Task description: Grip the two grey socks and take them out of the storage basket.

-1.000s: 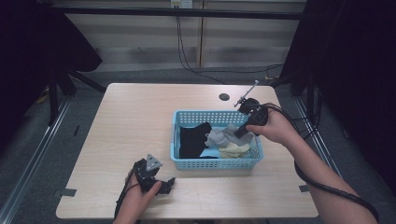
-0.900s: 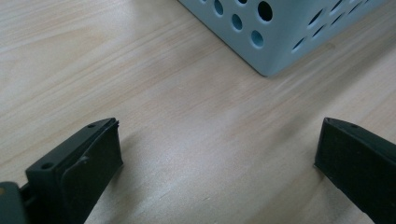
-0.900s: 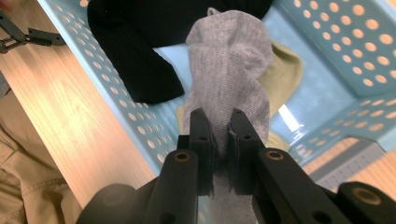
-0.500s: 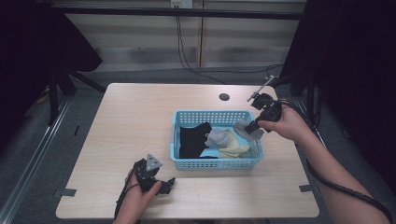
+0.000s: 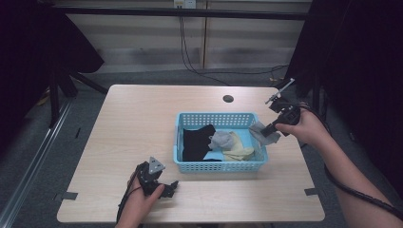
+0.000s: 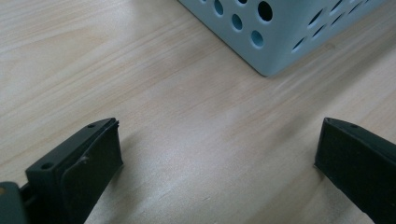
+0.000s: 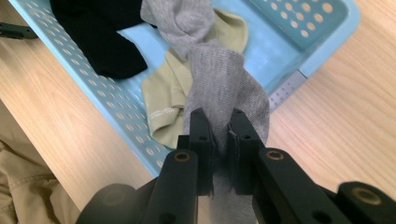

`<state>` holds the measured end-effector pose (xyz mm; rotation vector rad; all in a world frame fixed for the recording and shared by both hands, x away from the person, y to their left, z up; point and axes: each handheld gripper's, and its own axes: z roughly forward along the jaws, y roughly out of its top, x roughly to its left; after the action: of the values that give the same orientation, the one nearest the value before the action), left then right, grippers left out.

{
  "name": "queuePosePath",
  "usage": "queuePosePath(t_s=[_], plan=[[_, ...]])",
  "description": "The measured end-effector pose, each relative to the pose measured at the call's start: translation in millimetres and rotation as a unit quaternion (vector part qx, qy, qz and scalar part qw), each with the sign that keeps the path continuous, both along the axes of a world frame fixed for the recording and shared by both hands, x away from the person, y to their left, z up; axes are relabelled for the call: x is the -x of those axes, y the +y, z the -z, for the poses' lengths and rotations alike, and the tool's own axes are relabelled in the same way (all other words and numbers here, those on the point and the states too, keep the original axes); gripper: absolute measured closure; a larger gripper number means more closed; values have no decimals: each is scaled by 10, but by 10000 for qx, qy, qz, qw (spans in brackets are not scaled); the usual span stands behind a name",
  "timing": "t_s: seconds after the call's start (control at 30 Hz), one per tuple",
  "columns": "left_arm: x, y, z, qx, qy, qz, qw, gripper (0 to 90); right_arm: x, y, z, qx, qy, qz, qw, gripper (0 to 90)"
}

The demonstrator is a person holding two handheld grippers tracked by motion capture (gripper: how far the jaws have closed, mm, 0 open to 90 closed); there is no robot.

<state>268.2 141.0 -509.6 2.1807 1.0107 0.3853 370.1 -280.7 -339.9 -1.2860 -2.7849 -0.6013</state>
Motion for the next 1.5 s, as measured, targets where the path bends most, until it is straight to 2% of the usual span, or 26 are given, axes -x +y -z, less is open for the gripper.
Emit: queuePosePath(t_s=[0.27,0.8,1.0,1.3,1.5], plan=[[1,-1,0,0,-4,-12,10000,0,32,-183,9,-1,-74,135,9999,829],[1,-2,1,12,5,-8,10000,0,86,-447,1,82,-72,324,9994,826],[2,-2,1,12,5,-12,10000,0,98,-547,30,96,-93,477,9988,825],[0,2,-2,-27,-1,9,10000,0,81,-592,220,143,13,589,9982,824],[0,2,-2,-26,0,10,10000,0,29,-607,440,125,91,692,9975,823]])
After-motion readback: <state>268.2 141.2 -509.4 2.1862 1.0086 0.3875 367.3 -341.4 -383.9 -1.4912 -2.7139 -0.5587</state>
